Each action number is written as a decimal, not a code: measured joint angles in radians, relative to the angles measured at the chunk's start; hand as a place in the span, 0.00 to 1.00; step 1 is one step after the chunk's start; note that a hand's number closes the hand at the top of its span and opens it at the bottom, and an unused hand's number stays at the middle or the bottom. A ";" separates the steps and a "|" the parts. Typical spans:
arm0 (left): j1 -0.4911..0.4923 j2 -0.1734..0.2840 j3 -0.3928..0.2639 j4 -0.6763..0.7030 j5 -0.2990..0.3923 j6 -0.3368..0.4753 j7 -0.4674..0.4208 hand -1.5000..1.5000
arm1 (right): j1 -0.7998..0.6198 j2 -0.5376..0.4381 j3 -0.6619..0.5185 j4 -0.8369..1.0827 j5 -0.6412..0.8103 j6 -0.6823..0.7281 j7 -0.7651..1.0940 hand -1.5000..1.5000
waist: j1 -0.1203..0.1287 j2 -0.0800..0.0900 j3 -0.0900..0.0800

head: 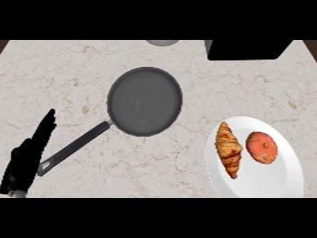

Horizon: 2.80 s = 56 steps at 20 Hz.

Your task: Pick the squash from the plate and place it in the pan

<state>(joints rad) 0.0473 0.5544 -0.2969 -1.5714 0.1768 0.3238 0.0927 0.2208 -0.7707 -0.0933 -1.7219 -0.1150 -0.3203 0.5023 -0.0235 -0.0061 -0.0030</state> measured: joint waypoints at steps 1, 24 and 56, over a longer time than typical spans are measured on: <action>0.006 -0.003 -0.001 -0.004 -0.007 0.003 -0.004 0.50 | 0.011 -0.028 -0.005 -0.033 -0.011 0.032 0.030 0.00 | 0.002 0.000 0.000; -0.011 -0.081 0.032 0.018 -0.089 -0.058 -0.003 0.50 | -0.504 -0.078 0.234 0.071 -0.123 0.465 0.533 0.00 | 0.041 0.009 0.002; -0.016 -0.134 0.110 0.023 -0.142 -0.124 0.019 0.50 | -0.627 0.045 0.542 0.296 -0.111 0.514 0.612 0.00 | 0.029 0.006 0.002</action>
<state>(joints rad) 0.0314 0.4199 -0.1869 -1.5480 0.0347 0.1993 0.1117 -0.4057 -0.7255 0.4491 -1.4255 -0.2259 0.1936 1.1139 0.0052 -0.0001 -0.0006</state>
